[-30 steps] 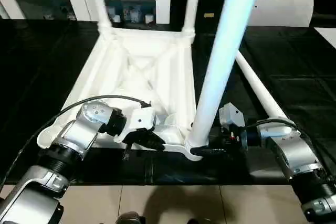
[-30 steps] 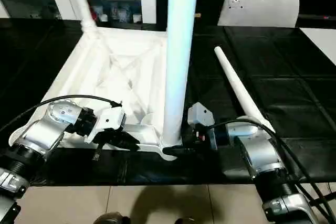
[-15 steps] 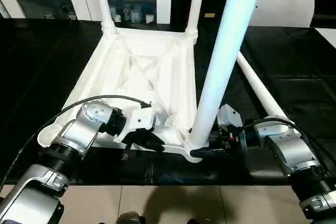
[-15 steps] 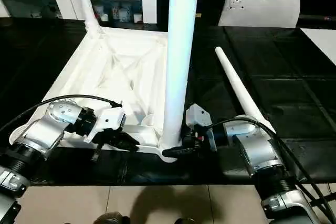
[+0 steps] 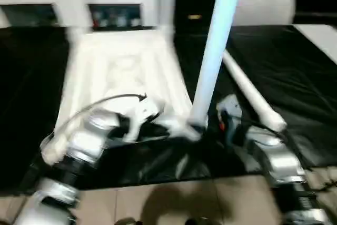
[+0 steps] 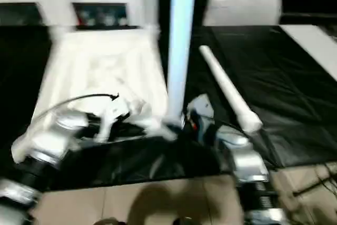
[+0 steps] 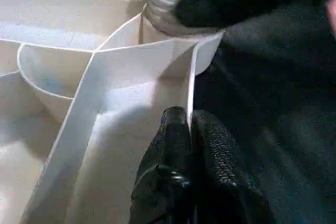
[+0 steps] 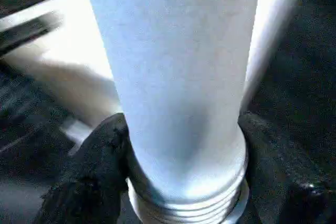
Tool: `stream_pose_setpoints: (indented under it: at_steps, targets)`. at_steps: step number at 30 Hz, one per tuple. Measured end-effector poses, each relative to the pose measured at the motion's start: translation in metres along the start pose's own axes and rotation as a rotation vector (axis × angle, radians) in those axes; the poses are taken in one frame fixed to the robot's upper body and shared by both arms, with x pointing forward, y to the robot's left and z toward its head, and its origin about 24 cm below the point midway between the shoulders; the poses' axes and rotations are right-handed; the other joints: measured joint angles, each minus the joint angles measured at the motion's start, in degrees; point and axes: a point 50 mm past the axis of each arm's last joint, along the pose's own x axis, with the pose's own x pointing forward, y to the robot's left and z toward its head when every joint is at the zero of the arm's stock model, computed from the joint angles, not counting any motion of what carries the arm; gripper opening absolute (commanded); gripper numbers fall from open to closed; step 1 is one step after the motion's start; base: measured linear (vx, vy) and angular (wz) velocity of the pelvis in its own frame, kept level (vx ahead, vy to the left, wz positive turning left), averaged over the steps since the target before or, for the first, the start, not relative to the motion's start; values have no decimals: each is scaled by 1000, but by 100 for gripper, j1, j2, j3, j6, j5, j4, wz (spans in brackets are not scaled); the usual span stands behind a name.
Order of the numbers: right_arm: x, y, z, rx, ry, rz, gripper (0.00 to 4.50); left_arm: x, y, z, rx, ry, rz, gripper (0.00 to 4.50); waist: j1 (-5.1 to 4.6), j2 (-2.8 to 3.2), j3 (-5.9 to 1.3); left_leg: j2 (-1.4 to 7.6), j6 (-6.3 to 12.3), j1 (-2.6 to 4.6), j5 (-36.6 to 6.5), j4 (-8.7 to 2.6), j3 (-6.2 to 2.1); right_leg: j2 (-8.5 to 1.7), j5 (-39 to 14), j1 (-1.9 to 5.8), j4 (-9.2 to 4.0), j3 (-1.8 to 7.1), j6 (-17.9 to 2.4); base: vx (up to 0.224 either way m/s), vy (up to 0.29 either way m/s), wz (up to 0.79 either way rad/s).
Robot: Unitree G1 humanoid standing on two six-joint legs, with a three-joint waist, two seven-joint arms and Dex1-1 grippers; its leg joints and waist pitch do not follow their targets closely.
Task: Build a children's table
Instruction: Rotate leg to tighten
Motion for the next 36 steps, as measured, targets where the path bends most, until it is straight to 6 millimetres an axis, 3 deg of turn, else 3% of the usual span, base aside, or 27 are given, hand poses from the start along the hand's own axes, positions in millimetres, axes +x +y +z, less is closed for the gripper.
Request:
stream_pose_setpoints:
  at_steps: [5, 6, 7, 10, 15, 20, 21, 32, 36]
  targets:
    - [27, -1, 12, 68, -22, -237, 272, 21, -7, 13, -82, -30, 192, 0, -109, 8, -2, -3, 10, -31, -8, -4, 1, 1, 21, -15, -11, 2, -15, 0, 0, 0]
    - [28, -2, 14, 62, -24, -249, 272, 23, -8, 15, -86, -35, 201, 0, -109, 8, -2, -6, 26, -58, -20, -2, 2, 1, 54, -19, -13, 4, -22, 0, 0, 0]
    - [29, -2, 15, 57, -26, -251, 307, 24, -9, 16, -85, -37, 203, 0, -99, 7, -3, -6, 34, -60, -22, -8, 2, 1, 60, -24, -13, 3, -32, 0, 0, 0]
    - [28, -2, 17, 50, -38, -252, 344, 24, -10, 19, -65, -35, 204, 0, -45, 8, -5, -2, 79, -68, -14, -35, 2, 7, 37, -40, -2, -1, -24, 57, -20, 1]
    - [29, 2, 17, 57, -63, -245, 377, 21, -10, 19, -15, -18, 206, 0, -20, 8, -6, 3, 75, -78, -11, -33, 4, 9, 22, -74, 46, 0, -35, 0, 0, 0]
    - [18, 6, 9, 81, -94, -179, 411, 12, -7, 16, 41, 4, 179, 0, 25, 9, -6, 6, 63, -62, -5, -30, 4, 10, 24, -70, 53, 0, -38, 0, 0, 0]
    - [14, 6, 7, 71, -92, -149, 443, 9, -6, 15, 51, 6, 164, 0, 32, 9, -6, 6, 63, -62, -5, -27, 4, 10, 25, -70, 53, 0, -39, 0, 0, 0]
    - [-32, -7, 0, -63, 4, 182, 448, -19, 4, 3, 141, 35, 33, 0, 108, 10, -5, 6, 64, -64, -5, -9, 2, 9, 29, -75, 59, 1, -43, 0, 0, 0]
    - [-44, -14, 3, -108, 50, 280, 448, -29, 6, -2, 193, 56, -75, 0, 189, 7, -4, 6, 65, -66, -5, -6, 2, 9, 29, -77, 59, 1, -42, 0, 0, 0]
